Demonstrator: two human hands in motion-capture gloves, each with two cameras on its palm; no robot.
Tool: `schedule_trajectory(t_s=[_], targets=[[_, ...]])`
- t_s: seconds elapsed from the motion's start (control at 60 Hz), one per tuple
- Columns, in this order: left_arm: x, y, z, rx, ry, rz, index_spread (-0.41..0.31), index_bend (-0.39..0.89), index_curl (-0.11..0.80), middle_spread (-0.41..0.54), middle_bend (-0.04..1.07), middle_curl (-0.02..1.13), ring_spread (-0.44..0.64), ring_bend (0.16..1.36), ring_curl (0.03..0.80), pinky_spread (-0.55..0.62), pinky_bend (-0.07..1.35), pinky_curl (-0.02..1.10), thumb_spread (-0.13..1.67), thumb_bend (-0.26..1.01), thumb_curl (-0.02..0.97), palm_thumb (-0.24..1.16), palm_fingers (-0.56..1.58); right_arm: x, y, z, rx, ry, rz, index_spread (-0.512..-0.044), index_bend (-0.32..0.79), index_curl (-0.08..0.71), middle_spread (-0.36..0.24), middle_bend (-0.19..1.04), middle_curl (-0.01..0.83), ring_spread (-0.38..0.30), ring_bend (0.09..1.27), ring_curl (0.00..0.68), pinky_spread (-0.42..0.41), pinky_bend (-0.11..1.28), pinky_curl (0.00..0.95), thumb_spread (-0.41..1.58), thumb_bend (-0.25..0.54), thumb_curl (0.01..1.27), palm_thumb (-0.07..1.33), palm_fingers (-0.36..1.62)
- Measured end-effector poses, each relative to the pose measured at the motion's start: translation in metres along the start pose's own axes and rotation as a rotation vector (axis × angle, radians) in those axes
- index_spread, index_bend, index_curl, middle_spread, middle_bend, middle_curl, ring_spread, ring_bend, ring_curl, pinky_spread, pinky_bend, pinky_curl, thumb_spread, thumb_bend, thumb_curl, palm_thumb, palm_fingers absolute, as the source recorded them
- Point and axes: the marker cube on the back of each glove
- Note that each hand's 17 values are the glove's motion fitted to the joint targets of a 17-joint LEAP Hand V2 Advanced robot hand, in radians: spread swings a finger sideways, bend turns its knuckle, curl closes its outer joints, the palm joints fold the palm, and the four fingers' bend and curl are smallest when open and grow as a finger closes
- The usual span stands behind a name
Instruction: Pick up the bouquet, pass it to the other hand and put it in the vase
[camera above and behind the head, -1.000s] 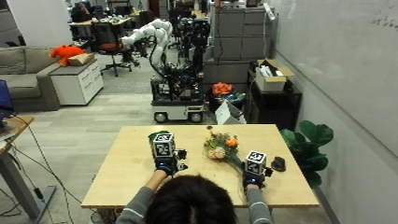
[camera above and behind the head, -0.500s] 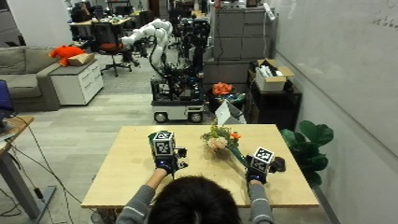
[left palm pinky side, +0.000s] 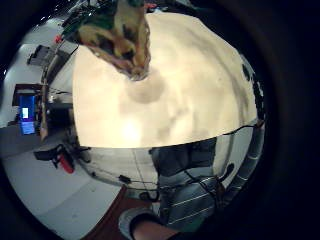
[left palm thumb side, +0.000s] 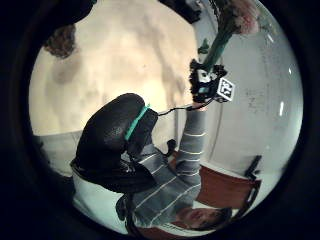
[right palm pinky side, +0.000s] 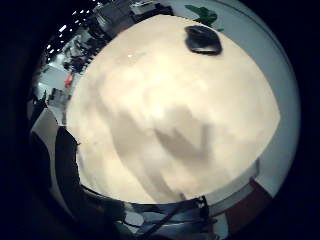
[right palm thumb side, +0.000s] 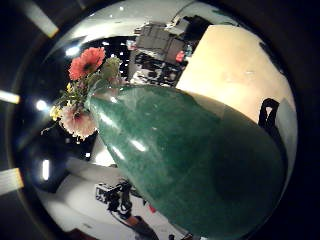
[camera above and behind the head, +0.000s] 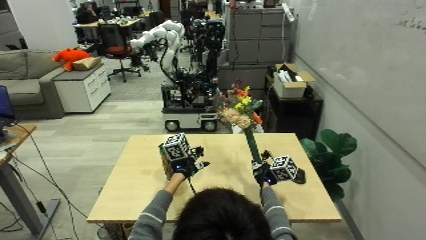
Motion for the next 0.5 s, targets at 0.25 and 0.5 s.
schedule_trajectory(t_s=[0.25,0.5], targets=[[0.056,-0.009,-0.032,0.200,0.477,-0.152,-0.058,0.16,0.399,0.063,0.19,0.42,0.17,0.41,0.320,0.34,0.17,0.22,1.03,-0.03,0.291,0.22,0.40,-0.042,0.002,0.025,0.007,-0.260,-0.030,-0.199,0.67,0.637,-0.139,0.93,0.655,-0.180,1.07,0.601,-0.224,0.81,0.570,0.96,-0.011,0.67,1.06,1.39],[0.113,-0.045,-0.019,0.253,0.727,-0.121,-0.004,0.12,0.355,0.077,0.20,0.42,0.18,0.44,0.323,0.32,0.20,0.26,0.97,-0.03,0.309,0.25,0.38,-0.095,0.035,0.060,-0.043,-0.452,-0.219,-0.199,0.67,0.638,-0.138,0.93,0.653,-0.179,1.07,0.598,-0.224,0.81,0.572,0.95,-0.010,0.72,1.06,1.38]])
